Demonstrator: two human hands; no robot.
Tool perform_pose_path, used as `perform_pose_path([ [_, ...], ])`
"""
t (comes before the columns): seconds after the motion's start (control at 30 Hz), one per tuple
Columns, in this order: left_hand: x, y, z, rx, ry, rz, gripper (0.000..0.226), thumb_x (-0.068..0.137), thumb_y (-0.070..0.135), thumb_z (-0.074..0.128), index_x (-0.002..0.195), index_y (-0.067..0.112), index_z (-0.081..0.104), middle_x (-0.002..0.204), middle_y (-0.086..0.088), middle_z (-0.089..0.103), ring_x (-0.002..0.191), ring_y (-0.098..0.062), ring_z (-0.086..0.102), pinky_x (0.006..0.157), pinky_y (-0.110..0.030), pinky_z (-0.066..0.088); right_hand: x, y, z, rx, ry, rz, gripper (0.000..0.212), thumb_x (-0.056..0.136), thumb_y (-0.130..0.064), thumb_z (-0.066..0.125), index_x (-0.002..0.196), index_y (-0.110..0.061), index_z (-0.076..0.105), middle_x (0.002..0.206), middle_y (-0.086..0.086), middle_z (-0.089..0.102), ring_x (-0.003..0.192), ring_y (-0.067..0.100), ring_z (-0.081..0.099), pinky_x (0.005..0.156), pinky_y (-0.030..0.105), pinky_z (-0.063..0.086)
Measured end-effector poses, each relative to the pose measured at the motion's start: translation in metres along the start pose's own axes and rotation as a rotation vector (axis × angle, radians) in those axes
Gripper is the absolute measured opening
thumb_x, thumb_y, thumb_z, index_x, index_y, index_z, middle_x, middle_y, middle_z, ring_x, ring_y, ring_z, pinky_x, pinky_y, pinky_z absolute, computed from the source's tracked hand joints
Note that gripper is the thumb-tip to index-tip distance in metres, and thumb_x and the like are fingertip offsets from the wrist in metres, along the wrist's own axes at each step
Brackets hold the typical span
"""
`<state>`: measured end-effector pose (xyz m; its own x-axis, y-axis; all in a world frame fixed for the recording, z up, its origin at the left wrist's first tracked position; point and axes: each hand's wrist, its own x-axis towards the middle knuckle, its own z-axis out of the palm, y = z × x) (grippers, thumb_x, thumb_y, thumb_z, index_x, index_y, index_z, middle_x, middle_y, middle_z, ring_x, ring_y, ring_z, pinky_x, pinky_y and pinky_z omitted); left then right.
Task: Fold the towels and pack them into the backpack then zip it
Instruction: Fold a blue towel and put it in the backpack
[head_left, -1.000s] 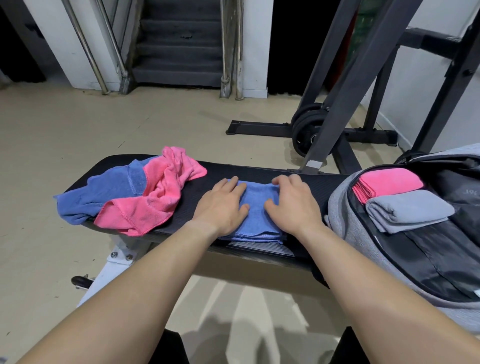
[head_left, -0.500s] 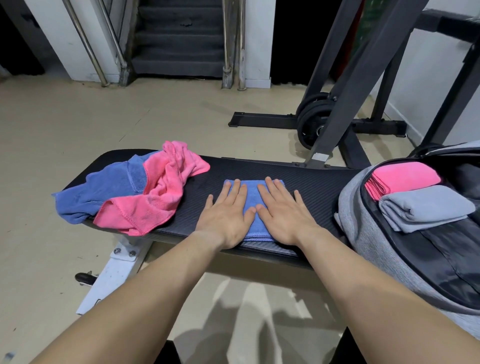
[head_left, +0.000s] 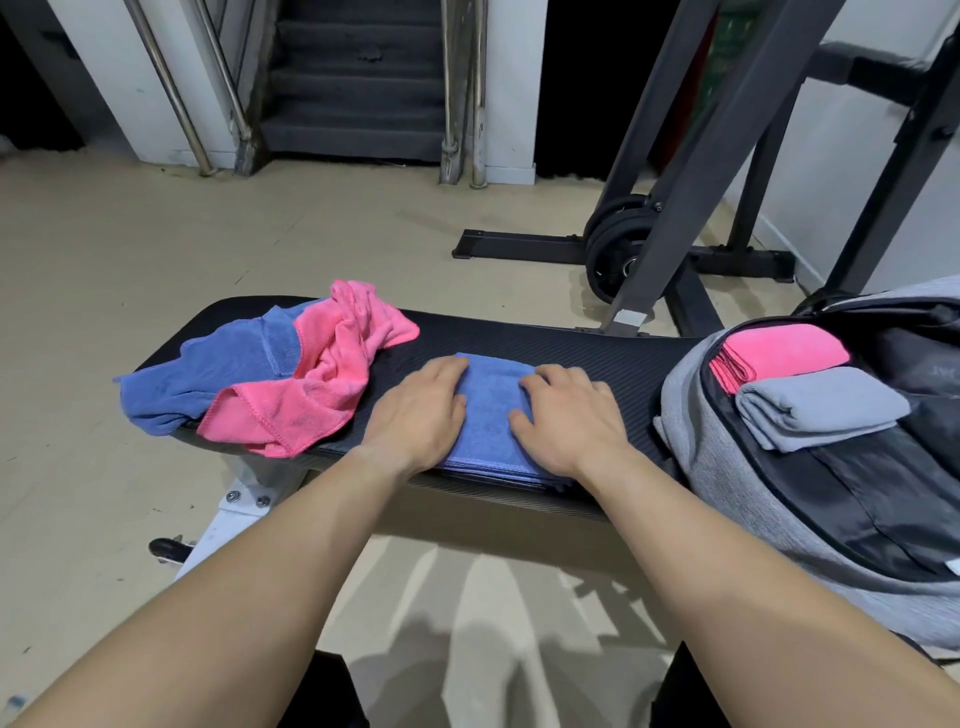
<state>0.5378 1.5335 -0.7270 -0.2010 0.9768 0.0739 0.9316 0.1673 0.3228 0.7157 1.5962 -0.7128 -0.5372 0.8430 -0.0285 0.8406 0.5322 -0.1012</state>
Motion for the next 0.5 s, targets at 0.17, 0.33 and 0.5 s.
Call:
perform_pose_path([
  [0.17, -0.003, 0.016, -0.004, 0.195, -0.036, -0.253, 0.051, 0.098, 0.05, 0.043, 0.132, 0.013, 0.051, 0.132, -0.01, 0.049, 0.122, -0.032, 0.045, 0.096, -0.045, 0.042, 0.018, 0.012, -0.005, 0.083, -0.022, -0.041, 0.056, 0.101, -0.041, 0.04, 0.154, -0.025, 0.032, 0.16, -0.003, 0.031, 0.145, 0.024, 0.027, 0.116, 0.044, 0.026],
  [0.33, 0.006, 0.017, -0.01, -0.138, -0.041, -0.281, 0.027, 0.097, 0.031, 0.052, 0.115, 0.013, 0.042, 0.116, -0.01, 0.06, 0.107, -0.035, 0.057, 0.08, -0.04, 0.043, 0.037, 0.014, -0.01, 0.27, -0.154, -0.008, 0.078, 0.089, -0.035, 0.054, 0.158, -0.026, 0.02, 0.156, 0.004, 0.039, 0.142, 0.028, 0.036, 0.118, 0.047, 0.026],
  [0.5, 0.02, -0.001, -0.023, -0.28, 0.014, -0.01, 0.018, 0.094, 0.023, 0.06, 0.107, 0.031, 0.05, 0.106, -0.001, 0.063, 0.097, -0.024, 0.057, 0.087, -0.038, 0.046, 0.045, 0.015, -0.024, 0.336, -0.216, 0.058, 0.094, 0.074, -0.042, 0.07, 0.155, -0.034, 0.023, 0.146, -0.005, 0.05, 0.132, 0.023, 0.048, 0.111, 0.044, 0.035],
])
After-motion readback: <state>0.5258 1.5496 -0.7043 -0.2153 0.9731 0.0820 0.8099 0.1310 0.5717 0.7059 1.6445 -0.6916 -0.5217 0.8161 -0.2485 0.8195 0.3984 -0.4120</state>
